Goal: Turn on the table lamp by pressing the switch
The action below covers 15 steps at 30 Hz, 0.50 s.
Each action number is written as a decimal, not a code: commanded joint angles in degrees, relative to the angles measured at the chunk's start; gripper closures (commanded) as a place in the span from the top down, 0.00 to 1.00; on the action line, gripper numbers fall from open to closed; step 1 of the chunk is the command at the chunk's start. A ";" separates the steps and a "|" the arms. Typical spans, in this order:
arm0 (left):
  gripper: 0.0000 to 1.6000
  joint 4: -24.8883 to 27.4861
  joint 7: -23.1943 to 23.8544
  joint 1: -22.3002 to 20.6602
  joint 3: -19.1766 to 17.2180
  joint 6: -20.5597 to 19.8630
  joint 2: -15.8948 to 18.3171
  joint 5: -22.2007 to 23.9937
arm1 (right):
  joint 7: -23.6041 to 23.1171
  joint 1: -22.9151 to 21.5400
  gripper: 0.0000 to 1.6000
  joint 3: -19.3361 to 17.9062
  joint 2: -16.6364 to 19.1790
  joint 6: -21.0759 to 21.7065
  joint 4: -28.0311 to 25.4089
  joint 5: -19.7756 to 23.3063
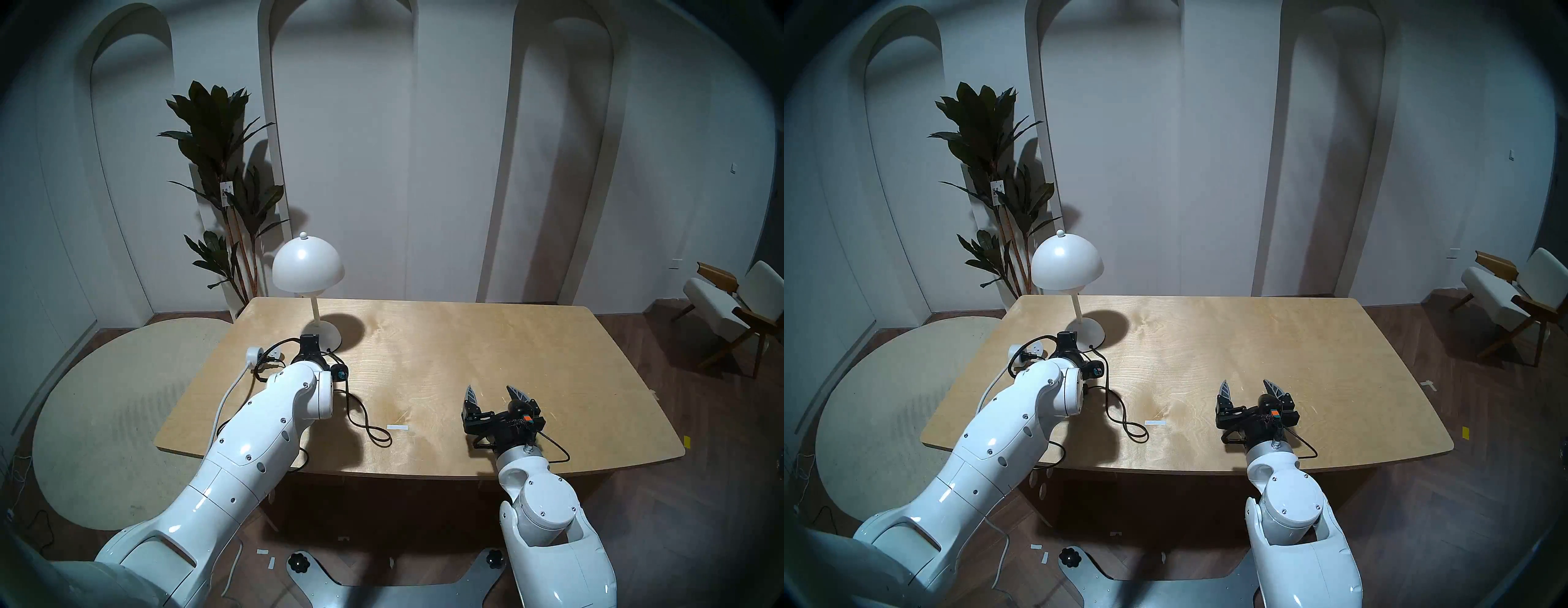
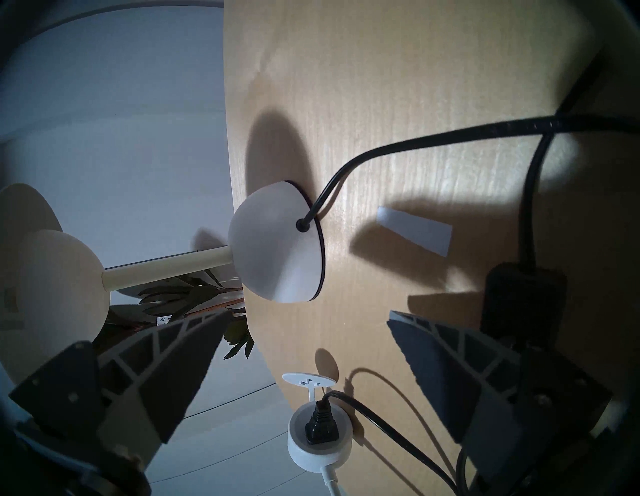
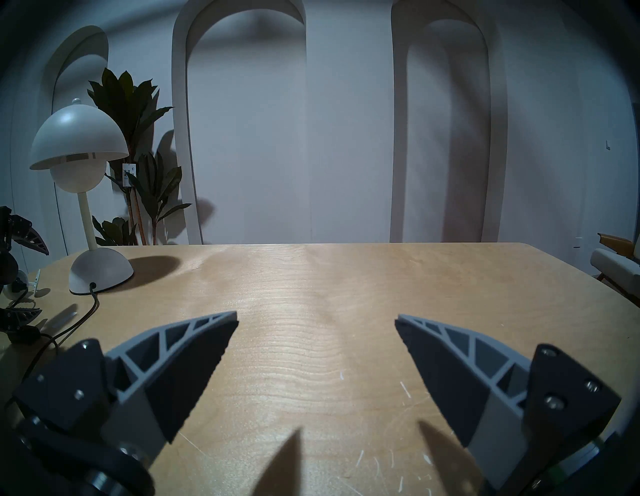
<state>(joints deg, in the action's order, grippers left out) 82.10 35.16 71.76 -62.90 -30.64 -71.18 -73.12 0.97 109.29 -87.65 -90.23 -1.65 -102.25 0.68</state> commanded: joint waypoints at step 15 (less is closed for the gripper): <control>1.00 -3.08 -6.57 -2.10 -1.02 -5.44 -3.26 -2.11 | 0.01 -0.18 1.00 -0.03 0.06 -0.17 -1.27 -0.06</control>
<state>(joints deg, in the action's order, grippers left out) 79.91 33.16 71.19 -61.28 -34.57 -74.06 -75.41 0.97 109.29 -87.64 -90.23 -1.65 -102.25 0.68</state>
